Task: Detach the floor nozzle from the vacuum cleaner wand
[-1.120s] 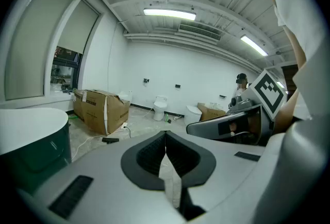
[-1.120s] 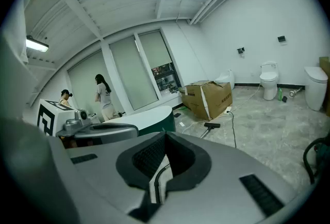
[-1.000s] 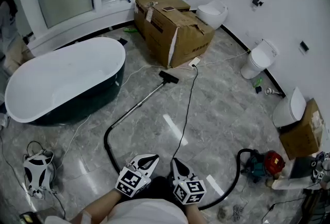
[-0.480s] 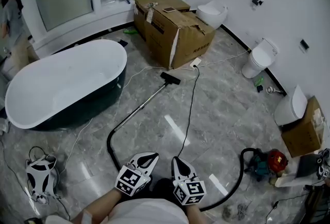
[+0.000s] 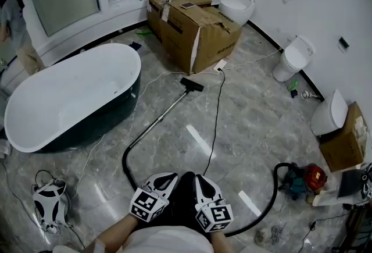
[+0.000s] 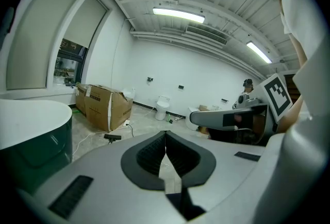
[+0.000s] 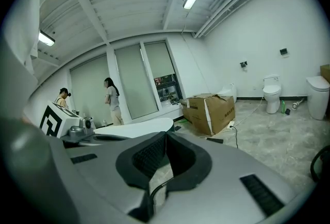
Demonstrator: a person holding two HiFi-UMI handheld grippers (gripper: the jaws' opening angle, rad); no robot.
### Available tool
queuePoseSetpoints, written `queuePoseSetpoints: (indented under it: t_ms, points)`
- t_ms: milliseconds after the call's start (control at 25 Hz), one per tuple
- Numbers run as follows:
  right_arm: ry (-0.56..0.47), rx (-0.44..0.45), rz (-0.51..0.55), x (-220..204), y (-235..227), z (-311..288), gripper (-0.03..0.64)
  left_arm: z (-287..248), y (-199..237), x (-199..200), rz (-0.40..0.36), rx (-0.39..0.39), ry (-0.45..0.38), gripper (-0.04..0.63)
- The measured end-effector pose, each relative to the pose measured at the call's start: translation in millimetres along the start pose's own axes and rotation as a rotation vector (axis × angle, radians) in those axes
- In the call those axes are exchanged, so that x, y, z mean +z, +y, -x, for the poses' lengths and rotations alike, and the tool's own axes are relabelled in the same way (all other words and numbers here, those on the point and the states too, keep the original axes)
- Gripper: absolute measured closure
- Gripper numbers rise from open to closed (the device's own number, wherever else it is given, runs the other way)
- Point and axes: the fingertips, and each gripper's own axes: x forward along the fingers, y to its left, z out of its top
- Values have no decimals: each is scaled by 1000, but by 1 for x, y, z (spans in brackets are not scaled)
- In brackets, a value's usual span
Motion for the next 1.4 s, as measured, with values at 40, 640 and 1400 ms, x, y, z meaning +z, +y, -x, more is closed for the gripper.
queuePoseSetpoints:
  t_ms: [40,640,1400]
  points:
    - [-5,1,-4,3,-3,-3,603,-3,3,2,2,4,0,586]
    - [10,36,25,70,-94,-121,603,-103,87,64,30,87,-12,586]
    - [82,102,30,113,-183,-215,603,-214,142,117,78,185,-32,585]
